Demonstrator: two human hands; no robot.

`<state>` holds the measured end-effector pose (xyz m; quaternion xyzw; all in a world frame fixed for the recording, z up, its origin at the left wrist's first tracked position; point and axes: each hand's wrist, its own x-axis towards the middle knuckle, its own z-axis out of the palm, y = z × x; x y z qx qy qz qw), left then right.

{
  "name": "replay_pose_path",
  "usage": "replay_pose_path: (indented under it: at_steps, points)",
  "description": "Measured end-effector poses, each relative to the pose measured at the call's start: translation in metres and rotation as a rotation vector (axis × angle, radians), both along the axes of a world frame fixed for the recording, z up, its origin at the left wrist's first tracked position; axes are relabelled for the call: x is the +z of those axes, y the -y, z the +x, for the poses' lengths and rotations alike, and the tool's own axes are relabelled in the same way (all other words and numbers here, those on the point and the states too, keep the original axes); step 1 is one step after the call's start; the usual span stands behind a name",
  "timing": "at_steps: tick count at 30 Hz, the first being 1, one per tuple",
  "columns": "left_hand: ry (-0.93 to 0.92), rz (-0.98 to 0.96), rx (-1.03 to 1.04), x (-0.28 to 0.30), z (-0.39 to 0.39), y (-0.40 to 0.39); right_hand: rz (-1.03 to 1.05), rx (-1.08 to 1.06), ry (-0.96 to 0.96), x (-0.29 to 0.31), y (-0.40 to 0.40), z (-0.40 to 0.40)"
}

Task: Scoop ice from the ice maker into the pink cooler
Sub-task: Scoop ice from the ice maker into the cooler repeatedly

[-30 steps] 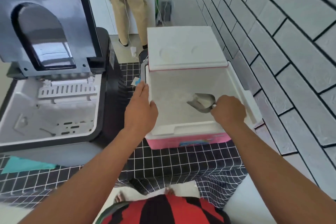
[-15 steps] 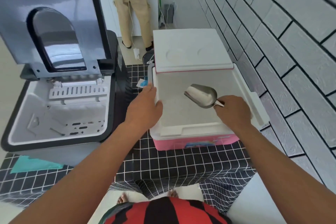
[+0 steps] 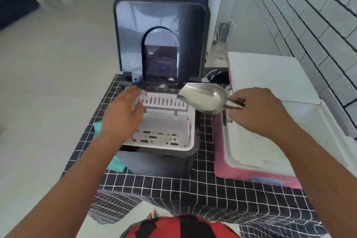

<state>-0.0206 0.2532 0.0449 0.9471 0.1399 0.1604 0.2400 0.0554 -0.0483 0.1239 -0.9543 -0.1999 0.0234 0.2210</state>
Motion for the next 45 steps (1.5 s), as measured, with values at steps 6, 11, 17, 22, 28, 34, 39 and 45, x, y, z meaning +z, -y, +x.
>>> replay_pose_path:
  at_steps: [6,11,17,22,28,34,39,45]
  points:
    - [-0.179,0.030,-0.038,-0.016,-0.012,-0.050,-0.473,0.374,0.086,0.025,-0.093,-0.007]
    - [-0.089,-0.026,-0.106,-0.024,-0.016,-0.051,-0.834,0.467,0.297,0.023,-0.146,-0.019]
    - [-0.037,-0.132,-0.121,-0.027,-0.014,-0.055,-1.070,0.533,0.208,-0.011,-0.185,-0.031]
    - [-0.018,-0.167,-0.136,-0.032,-0.014,-0.059,-1.213,0.503,0.089,-0.022,-0.216,-0.028]
    - [-0.007,-0.193,-0.147,-0.036,-0.013,-0.061,-1.299,0.536,0.053,-0.012,-0.224,-0.013]
    - [0.004,-0.253,-0.167,-0.038,-0.011,-0.062,-1.270,0.495,-0.054,-0.028,-0.223,-0.030]
    - [-0.012,-0.273,-0.181,-0.035,-0.012,-0.062,-1.281,0.609,-0.008,-0.038,-0.225,-0.037]
    - [-0.028,-0.295,-0.181,-0.034,-0.012,-0.063,-1.026,0.556,-0.055,-0.005,-0.223,-0.022]
